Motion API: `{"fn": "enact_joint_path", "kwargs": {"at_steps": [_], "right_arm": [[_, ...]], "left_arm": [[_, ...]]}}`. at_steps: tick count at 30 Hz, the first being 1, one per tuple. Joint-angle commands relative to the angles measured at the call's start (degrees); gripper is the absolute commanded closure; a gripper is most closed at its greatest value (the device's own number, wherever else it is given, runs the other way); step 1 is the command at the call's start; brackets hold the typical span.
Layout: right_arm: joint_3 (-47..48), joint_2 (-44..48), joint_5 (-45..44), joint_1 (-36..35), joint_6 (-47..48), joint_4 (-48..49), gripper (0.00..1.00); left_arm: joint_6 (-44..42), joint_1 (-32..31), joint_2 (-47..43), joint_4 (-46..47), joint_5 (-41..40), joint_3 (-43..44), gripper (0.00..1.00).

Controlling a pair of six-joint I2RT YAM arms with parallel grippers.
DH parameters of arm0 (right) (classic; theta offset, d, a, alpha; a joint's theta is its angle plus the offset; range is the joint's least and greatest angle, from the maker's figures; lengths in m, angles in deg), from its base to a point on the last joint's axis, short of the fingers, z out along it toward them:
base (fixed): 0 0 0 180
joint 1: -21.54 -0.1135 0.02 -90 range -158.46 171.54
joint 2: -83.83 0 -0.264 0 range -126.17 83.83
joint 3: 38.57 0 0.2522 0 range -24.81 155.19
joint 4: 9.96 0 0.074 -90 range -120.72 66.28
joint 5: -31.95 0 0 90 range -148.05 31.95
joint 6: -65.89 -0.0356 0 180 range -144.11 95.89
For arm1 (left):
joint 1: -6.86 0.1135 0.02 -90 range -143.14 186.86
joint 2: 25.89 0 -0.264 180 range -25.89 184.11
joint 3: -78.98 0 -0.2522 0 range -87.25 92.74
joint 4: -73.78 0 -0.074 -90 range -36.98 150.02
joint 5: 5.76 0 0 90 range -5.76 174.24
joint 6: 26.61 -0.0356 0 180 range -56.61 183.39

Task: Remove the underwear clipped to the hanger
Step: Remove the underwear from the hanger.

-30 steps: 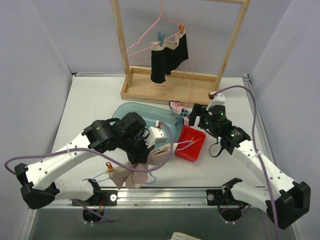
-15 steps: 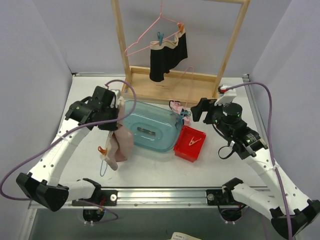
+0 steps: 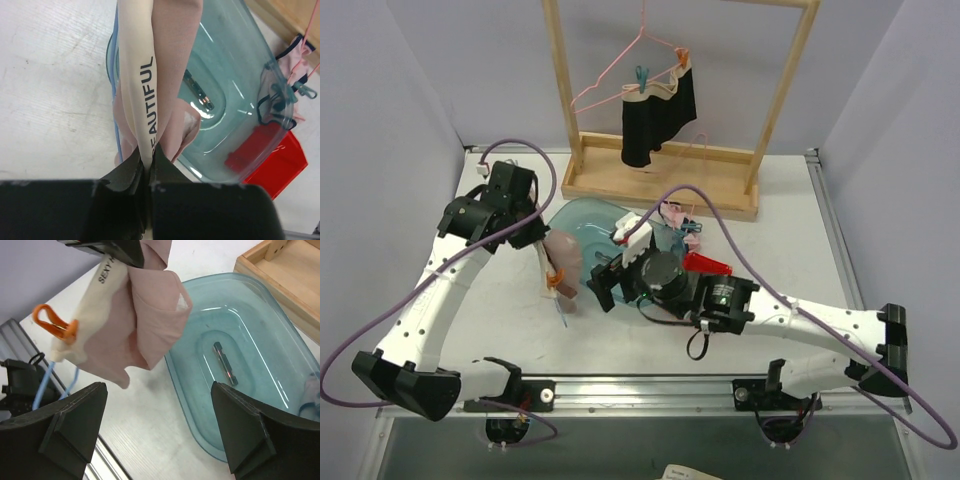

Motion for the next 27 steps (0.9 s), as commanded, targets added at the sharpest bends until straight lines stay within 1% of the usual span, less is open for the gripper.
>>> {"fn": "enact_joint_path", "kwargs": {"at_steps": [1, 3, 5, 7, 8, 14, 15, 19, 21, 25, 27], "right_arm": [[0.5, -2.3, -17.3, -6.2, -3.9, 9.4, 0.11], [0.0, -3.6, -21.6, -10.3, -6.6, 11.9, 0.10], [-0.2, -5.1, -26.3, -12.4, -8.9, 14.6, 0.09], [0.2, -6.0, -29.6, -15.2, -11.4, 15.9, 0.08], [0.3, -6.6, -32.9, -15.8, -12.5, 15.8, 0.07], [2.3, -9.8, -37.1, -16.3, -21.0, 13.8, 0.03], [2.5, -10.0, -37.0, -16.3, -21.5, 13.6, 0.00], [4.0, -11.7, -36.5, -15.2, -21.9, 13.6, 0.00], [3.9, -12.3, -34.0, -13.1, -22.4, 14.6, 0.00], [3.4, -13.4, -25.4, -9.3, -22.9, 16.6, 0.01], [3.1, -13.7, -22.8, -7.3, -23.9, 17.3, 0.04]], "left_arm": [[6.6, 0.5, -1.6, 5.1, -1.6, -1.5, 0.98], [8.4, 0.6, -2.1, 6.6, -1.9, -3.2, 0.97], [9.9, 0.8, -3.5, 9.5, -1.4, -5.9, 0.97], [11.0, 0.8, -4.3, 10.2, -2.3, -6.5, 0.98], [11.3, 0.8, -4.6, 10.6, -2.6, -7.0, 0.97], [11.9, 1.0, -5.8, 12.6, -2.0, -8.4, 0.97], [11.9, 1.0, -5.8, 12.7, -1.9, -9.0, 0.98], [12.0, 1.0, -5.9, 13.7, -0.8, -10.2, 0.97], [12.0, 1.0, -6.0, 14.1, -0.5, -10.6, 0.98], [11.8, 1.0, -6.1, 14.5, -0.4, -10.7, 0.97], [11.8, 1.0, -6.3, 14.6, -0.2, -10.6, 0.98]]}}
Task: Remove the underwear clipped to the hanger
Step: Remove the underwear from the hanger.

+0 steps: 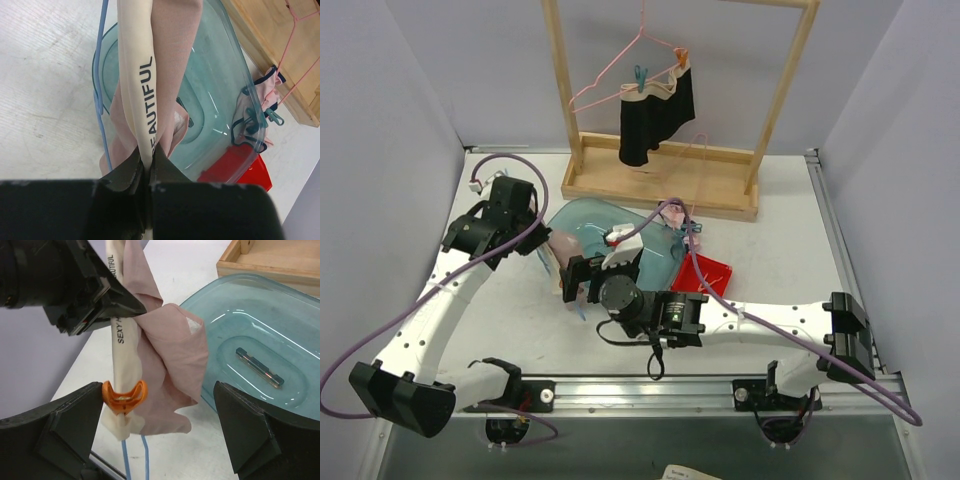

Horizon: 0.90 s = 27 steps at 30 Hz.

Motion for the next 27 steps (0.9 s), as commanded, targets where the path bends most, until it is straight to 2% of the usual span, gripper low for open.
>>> {"fn": "enact_joint_path", "kwargs": {"at_steps": [1, 3, 12, 19, 22, 23, 27], "right_arm": [[1.1, -1.1, 5.4, 3.1, -2.9, 3.8, 0.06], [0.9, -1.3, 8.3, 3.8, -2.9, 5.1, 0.11], [0.2, -1.8, 16.4, 5.4, -4.6, 7.8, 0.22], [-0.2, -0.5, 15.7, 5.4, -4.3, 8.2, 0.35], [0.2, -0.8, 15.6, 5.4, -4.0, 8.2, 0.44], [0.2, -0.9, 15.4, 5.4, -3.9, 8.2, 0.50], [0.3, -0.6, 14.0, 5.4, -3.1, 8.2, 0.59]], "left_arm": [[0.6, 0.4, -1.6, 4.2, 0.9, 0.5, 0.97], [0.5, 0.5, -1.4, 4.4, 0.9, 0.5, 0.97], [0.0, 1.2, -0.4, 5.5, 1.8, 0.1, 0.97], [-0.4, 1.7, 0.0, 6.4, 2.2, -0.6, 0.97], [-0.4, 1.7, 0.3, 6.6, 2.5, -0.8, 0.97], [-0.4, 1.8, 0.3, 6.7, 2.5, -0.8, 0.97], [-0.8, 1.7, 0.5, 6.9, 2.5, -1.0, 0.97]]}}
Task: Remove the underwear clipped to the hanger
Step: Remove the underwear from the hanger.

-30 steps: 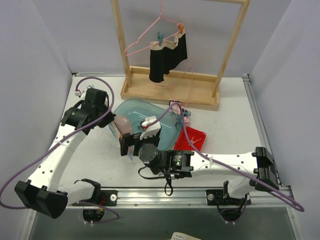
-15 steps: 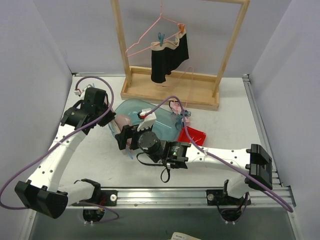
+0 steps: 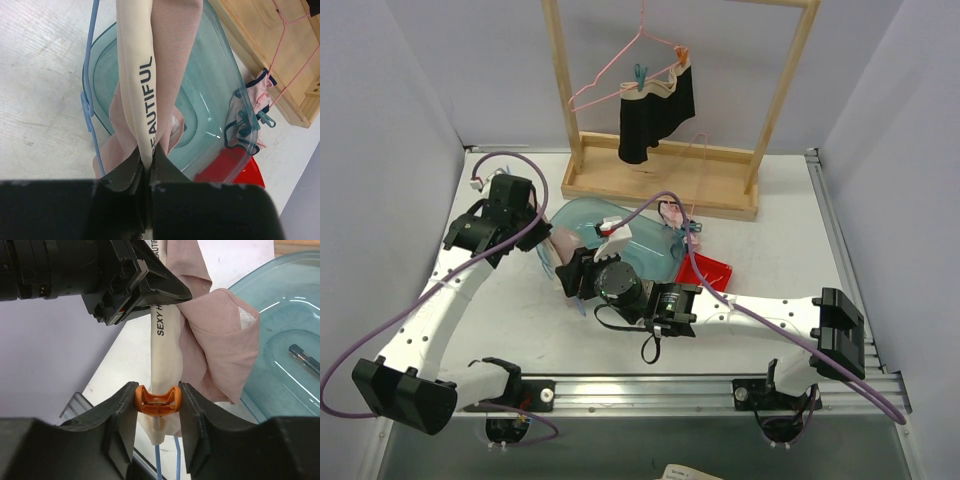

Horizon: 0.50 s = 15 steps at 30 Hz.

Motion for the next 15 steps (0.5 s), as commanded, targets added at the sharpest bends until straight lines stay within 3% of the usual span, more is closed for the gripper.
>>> {"fn": "enact_joint_path", "kwargs": {"at_steps": [1, 3, 5, 7, 15], "right_arm": [[0.8, 2.0, -2.4, 0.4, 0.9, 2.2, 0.66], [1.0, 1.9, -2.9, 0.4, 1.2, 2.0, 0.74], [1.0, 1.9, -3.4, 0.5, 1.7, 1.9, 0.91], [1.1, 2.0, -3.9, 0.4, 1.9, 1.5, 1.00], [-1.3, 5.5, -10.7, -0.3, 4.0, 1.6, 1.00]], "left_arm": [[-0.5, 0.5, 0.1, 3.8, 0.8, -0.1, 0.97], [-0.4, 0.5, 0.3, 3.9, 0.9, -0.2, 0.97], [-0.6, 0.5, 0.4, 4.2, 1.1, -0.4, 0.97], [-0.7, 0.5, 0.5, 4.2, 1.1, -0.7, 0.97], [-1.5, 0.5, 0.9, 4.5, 1.2, -1.8, 0.97]]}}
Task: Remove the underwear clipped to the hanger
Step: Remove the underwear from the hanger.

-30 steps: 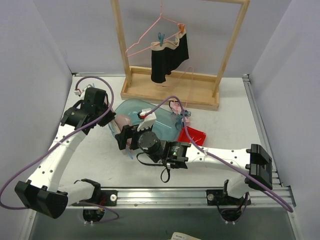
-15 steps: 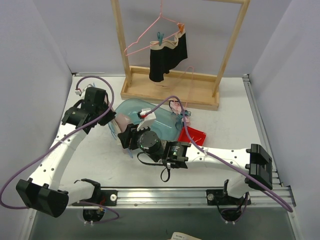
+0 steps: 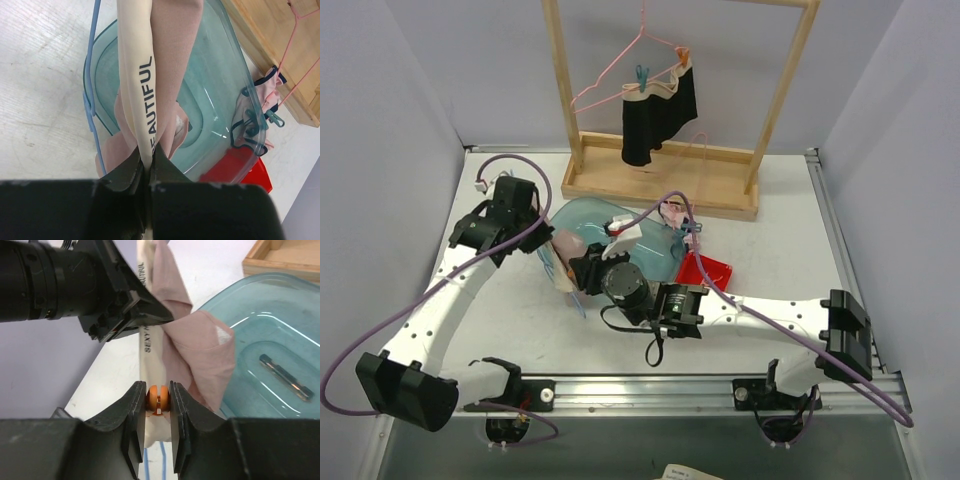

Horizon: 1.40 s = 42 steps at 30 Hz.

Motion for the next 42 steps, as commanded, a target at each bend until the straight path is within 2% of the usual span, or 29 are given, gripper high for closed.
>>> {"fn": "enact_joint_path", "kwargs": {"at_steps": [1, 5, 7, 10, 11, 14, 22, 27, 28, 31, 32, 34, 35, 38, 40, 42], "right_arm": [[-2.0, 6.8, -9.0, -0.2, 1.5, 1.6, 1.00], [-8.3, 16.3, -16.1, 1.2, 1.7, -0.3, 1.00], [-11.0, 22.1, -16.2, 3.9, 0.8, -4.0, 1.00], [-11.6, 26.4, -21.1, 7.4, -3.3, -19.0, 1.00], [-12.1, 27.0, -23.3, 8.4, -5.3, -27.9, 1.00], [-14.7, 28.4, -21.5, 14.0, -9.3, -37.0, 1.00], [-21.7, 25.9, -19.1, 20.6, -13.0, -37.9, 1.00], [-25.4, 24.1, -13.4, 24.3, -11.0, -31.0, 0.99], [-26.3, 23.7, -12.9, 24.6, -10.9, -30.4, 0.95], [-27.6, 23.2, -10.5, 26.2, -9.8, -27.9, 0.65], [-28.0, 23.3, -8.8, 26.6, -9.5, -27.0, 0.48], [-28.0, 24.7, -7.6, 27.2, -8.9, -26.6, 0.30], [-27.4, 25.5, -7.3, 27.3, -8.1, -26.6, 0.15], [-25.6, 30.2, -4.7, 27.5, -4.6, -25.6, 0.04], [-24.2, 34.1, 3.5, 27.8, -0.3, -22.3, 0.04], [-23.8, 35.2, 13.6, 28.2, 5.1, -14.2, 0.05]], "left_arm": [[-1.1, 0.5, -0.1, 3.0, 0.6, -0.4, 0.97], [-2.3, 1.5, -0.5, 2.9, 0.8, -1.0, 0.97], [-3.1, 2.0, -0.9, 2.9, 1.7, -1.3, 0.98], [-4.9, 3.1, -1.2, 3.0, 3.3, -1.6, 0.97], [-5.7, 3.3, -1.5, 3.5, 5.3, -1.9, 0.97], [-8.3, 3.4, -3.1, 4.8, 8.9, -2.2, 0.97], [-15.3, 3.5, -8.3, 3.7, 20.7, 1.5, 0.97], [-17.2, 3.5, -9.5, -0.7, 25.4, 3.0, 0.98], [-17.5, 3.5, -10.0, -0.8, 26.6, 2.8, 0.97], [-17.7, 3.6, -11.4, -1.3, 28.5, 2.4, 0.98], [-17.7, 3.6, -11.7, -1.4, 28.7, 2.3, 0.97], [-17.7, 3.6, -12.3, -1.7, 29.2, 2.5, 0.97], [-17.9, 3.6, -12.5, -1.7, 29.7, 2.6, 0.97], [-18.1, 3.6, -12.7, -2.0, 29.7, 3.1, 0.97], [-18.0, 3.7, -12.6, -1.4, 30.4, 2.7, 0.97], [-17.8, 3.7, -12.3, -0.1, 31.4, 2.0, 0.97]]}}
